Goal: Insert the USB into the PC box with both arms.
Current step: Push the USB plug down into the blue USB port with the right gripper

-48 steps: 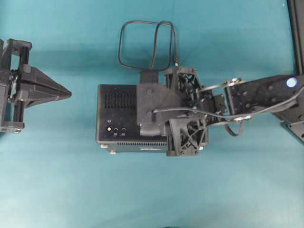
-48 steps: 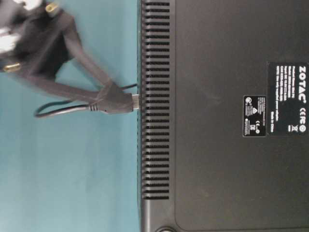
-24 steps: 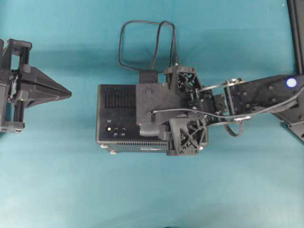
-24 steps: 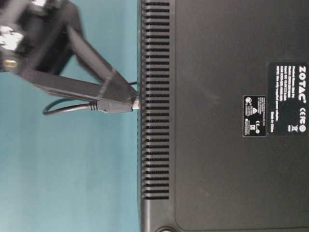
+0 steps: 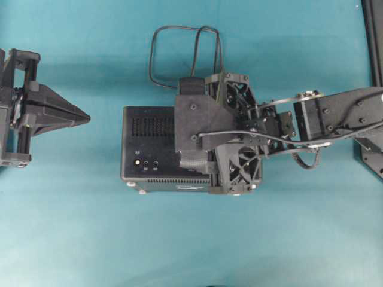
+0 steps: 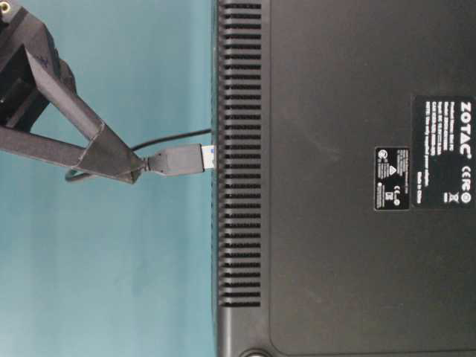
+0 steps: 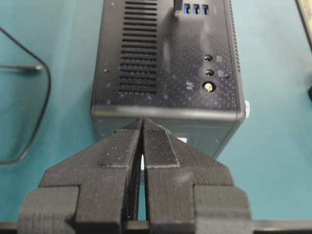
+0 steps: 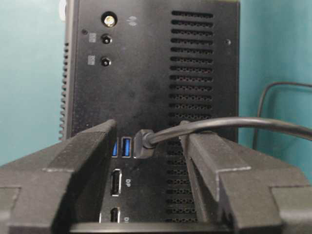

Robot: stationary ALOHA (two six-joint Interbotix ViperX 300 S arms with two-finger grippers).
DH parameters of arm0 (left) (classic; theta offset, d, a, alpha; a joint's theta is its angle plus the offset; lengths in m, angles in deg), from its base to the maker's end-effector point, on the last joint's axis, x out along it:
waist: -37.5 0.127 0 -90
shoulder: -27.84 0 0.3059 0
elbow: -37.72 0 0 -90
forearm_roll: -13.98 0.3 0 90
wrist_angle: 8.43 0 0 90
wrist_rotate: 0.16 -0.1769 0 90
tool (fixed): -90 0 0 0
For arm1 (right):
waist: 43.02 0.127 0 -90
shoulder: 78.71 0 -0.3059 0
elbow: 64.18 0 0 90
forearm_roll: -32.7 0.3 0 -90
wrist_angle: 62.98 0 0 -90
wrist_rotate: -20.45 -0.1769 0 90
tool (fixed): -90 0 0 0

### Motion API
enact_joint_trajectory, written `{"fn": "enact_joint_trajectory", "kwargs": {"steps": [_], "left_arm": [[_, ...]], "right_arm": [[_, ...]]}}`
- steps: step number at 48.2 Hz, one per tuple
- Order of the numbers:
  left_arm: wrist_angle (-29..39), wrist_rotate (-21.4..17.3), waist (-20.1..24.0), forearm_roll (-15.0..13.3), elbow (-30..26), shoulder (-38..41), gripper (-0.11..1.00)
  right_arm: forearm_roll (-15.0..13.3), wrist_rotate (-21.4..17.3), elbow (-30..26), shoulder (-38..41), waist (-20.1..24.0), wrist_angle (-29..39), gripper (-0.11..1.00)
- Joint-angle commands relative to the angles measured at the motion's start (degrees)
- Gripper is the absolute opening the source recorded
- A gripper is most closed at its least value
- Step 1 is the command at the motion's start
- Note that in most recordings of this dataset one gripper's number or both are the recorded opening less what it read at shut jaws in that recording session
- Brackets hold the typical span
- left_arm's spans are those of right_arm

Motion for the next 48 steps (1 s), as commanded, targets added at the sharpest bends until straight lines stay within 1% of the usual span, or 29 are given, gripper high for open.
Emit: {"fn": "enact_joint_trajectory", "kwargs": {"steps": [1,5,12,16,19,32,48], "left_arm": [[-0.53,0.09,0.00,0.09,-0.88,-0.09,0.00],[-0.53,0.09,0.00,0.09,-0.97,-0.09,0.00],[-0.44,0.09,-0.09,0.09,-1.05,-0.09,0.00],[-0.44,0.18,-0.18,0.09,-1.05,-0.09,0.00],[-0.53,0.18,-0.18,0.09,-1.14,-0.18,0.00],[-0.53,0.18,-0.26,0.09,-1.05,-0.09,0.00],[-2.90,0.18,-0.26,0.09,-0.62,-0.09,0.00]], "right_arm": [[-0.26,-0.53,-0.97,-1.67,0.18,-0.18,0.54],[-0.26,-0.53,-0.44,-1.67,0.18,-0.09,0.46],[-0.26,-0.62,0.09,-1.76,0.18,-0.09,0.23],[-0.09,-0.62,0.62,-1.76,0.26,0.00,0.14],[0.00,-0.70,0.97,-1.67,0.26,0.18,0.09],[0.09,-2.90,2.20,-1.67,1.05,0.26,0.08],[-0.26,-3.25,3.43,-1.67,0.18,0.00,0.08]]}}
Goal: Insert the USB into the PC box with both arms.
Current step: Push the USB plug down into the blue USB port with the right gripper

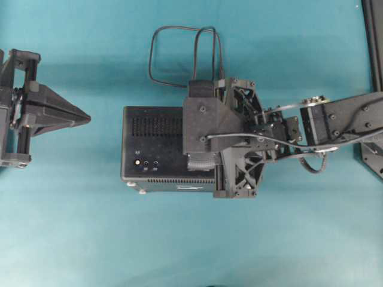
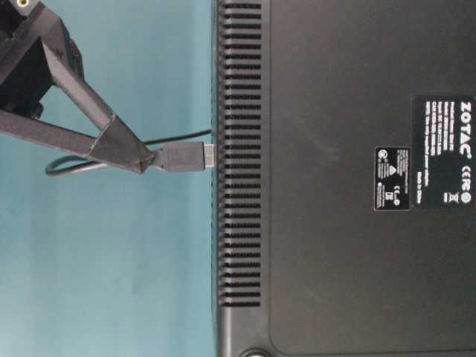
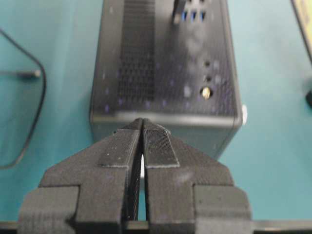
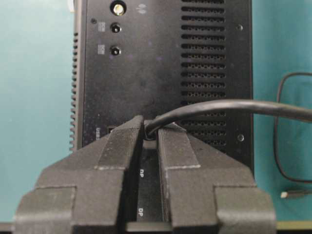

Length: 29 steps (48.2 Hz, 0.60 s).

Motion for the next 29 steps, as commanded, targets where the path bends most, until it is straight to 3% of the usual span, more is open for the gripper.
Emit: {"fn": "enact_joint_trajectory", "kwargs": {"steps": [1,19,29], "left_arm": [[-1.05,0.09,-0.09,0.09,-0.35,0.00,0.00],[-1.05,1.41,-0.09,0.00,0.62,0.00,0.00],[-1.05,1.41,0.00,0.00,0.70,0.00,0.00]], "right_arm": [[0.09,-0.70,0.35,-0.53,-0.53,0.09,0.08],[1.32,-0.79,0.26,0.79,1.23,-0.53,0.08],[0.09,-1.76,0.53,0.44,0.26,-0.09,0.08]]}}
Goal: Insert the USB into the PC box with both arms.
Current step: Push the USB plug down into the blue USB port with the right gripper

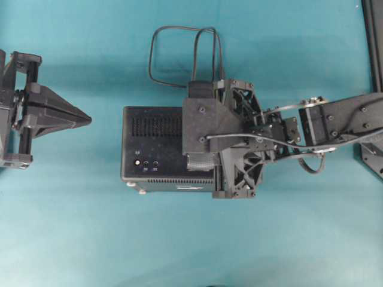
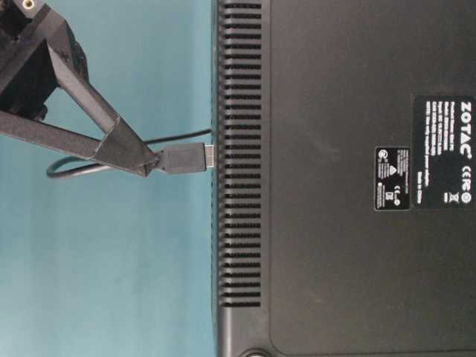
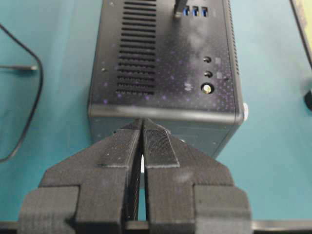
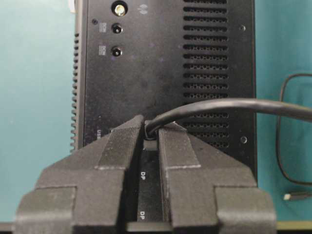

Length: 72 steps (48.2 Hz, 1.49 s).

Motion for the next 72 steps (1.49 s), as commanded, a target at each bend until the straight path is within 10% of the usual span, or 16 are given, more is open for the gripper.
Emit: {"fn": "enact_joint_trajectory", "kwargs": {"steps": [1,72], "left_arm": [[-0.53,0.09,-0.09,0.09,-0.70,-0.09,0.00],[-0.53,0.09,-0.09,0.09,-0.88,-0.09,0.00]], "right_arm": [[-0.70,-1.49,0.44,-0.09,-0.35,0.70,0.08],[-0.79,-3.96,2.29,0.35,1.05,0.44,0.08]]}}
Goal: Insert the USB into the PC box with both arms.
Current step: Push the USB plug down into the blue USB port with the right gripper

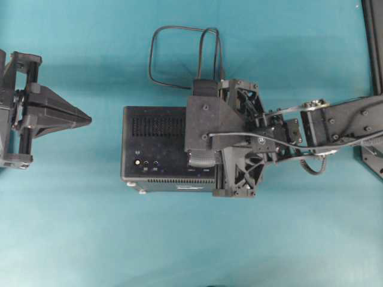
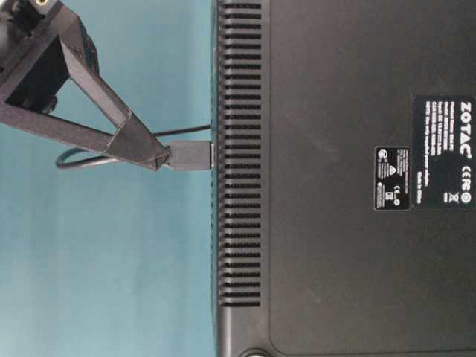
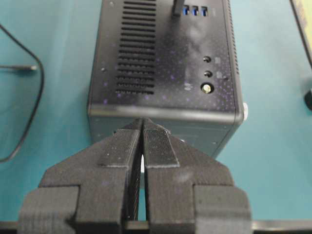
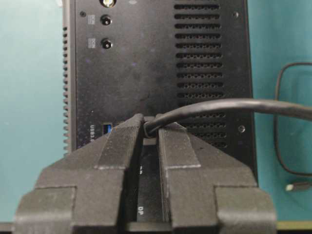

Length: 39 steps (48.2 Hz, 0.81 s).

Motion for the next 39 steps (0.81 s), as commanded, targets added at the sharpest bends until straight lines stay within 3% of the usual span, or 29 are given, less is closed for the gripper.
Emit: {"fn": "enact_joint_trajectory", "kwargs": {"steps": [1,12,39], "left_arm": [[-0.53,0.00,0.00,0.00,-0.88,-0.09,0.00],[-0.53,0.00,-0.09,0.09,-1.32,-0.09,0.00],[-0.53,0.00,-0.09,0.00,-1.14,-0.09,0.00]], "right_arm": [[0.88,-0.70,0.62,0.62,0.70,0.44,0.08],[-1.14,-0.62,0.26,0.18,-0.70,1.41,0.08],[-0.35,-0.62,-0.62,0.79,-0.62,1.76,0.08]]}}
